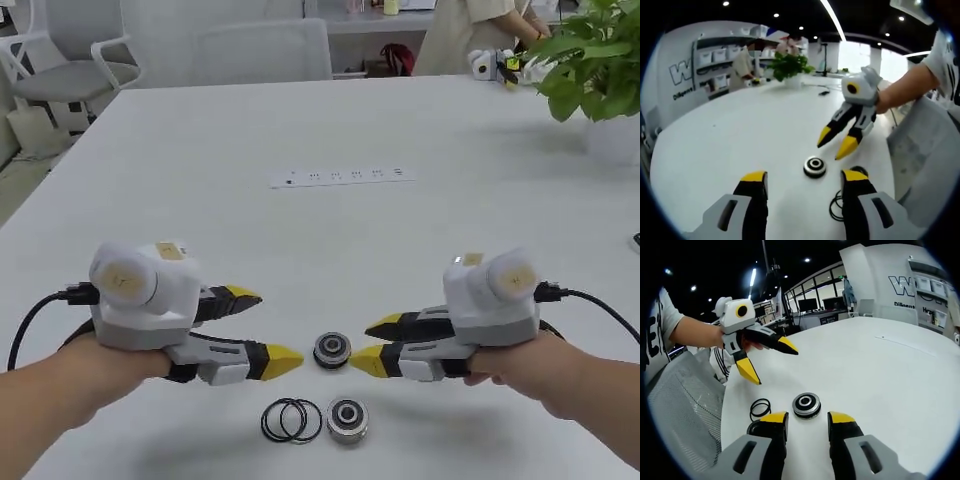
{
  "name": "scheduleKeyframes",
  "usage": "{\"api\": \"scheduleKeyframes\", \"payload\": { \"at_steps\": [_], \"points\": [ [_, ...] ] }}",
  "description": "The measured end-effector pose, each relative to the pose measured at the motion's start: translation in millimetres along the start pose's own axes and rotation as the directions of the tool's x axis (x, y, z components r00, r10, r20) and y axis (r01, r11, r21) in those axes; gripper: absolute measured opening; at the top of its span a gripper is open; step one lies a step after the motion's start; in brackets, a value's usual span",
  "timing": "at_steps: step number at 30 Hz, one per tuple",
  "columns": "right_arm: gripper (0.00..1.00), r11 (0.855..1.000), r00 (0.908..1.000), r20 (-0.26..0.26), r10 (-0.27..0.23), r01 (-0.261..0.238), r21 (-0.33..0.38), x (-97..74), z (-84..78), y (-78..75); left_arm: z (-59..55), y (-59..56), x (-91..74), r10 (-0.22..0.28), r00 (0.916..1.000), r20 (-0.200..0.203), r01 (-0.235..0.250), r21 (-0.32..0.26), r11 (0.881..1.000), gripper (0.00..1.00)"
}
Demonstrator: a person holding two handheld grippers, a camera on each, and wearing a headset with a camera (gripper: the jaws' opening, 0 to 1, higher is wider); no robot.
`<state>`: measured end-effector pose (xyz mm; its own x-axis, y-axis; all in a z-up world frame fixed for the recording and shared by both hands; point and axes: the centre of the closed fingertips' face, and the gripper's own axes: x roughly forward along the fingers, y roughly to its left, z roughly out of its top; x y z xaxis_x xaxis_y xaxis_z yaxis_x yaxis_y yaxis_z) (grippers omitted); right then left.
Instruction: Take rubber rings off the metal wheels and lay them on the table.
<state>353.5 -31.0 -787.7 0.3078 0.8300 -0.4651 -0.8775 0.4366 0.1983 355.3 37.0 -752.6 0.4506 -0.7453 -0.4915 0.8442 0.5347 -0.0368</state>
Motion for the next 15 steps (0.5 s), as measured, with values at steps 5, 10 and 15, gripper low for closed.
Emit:
{"api": "scheduleKeyframes", "payload": {
  "at_steps": [5,10,15],
  "points": [
    [0.28,1.0,0.9999,-0.015,0.007,-0.007,-0.014,5.8,-5.2,0.4,-0.9,-1.6,8.4,-0.01,0.9999,-0.002,0.01,-0.002,1.0,0.57],
    [0.28,1.0,0.9996,-0.023,0.014,-0.015,-0.023,9.9,-8.3,1.4,-4.1,-4.8,16.8,-0.025,0.9996,-0.01,0.025,0.0,1.0,0.54],
    [0.28,0.999,0.9996,-0.022,0.015,-0.016,-0.029,14.4,-10.0,1.8,-7.1,-9.4,24.5,-0.042,0.9989,-0.022,0.042,-0.001,0.999,0.52]
  ]
}}
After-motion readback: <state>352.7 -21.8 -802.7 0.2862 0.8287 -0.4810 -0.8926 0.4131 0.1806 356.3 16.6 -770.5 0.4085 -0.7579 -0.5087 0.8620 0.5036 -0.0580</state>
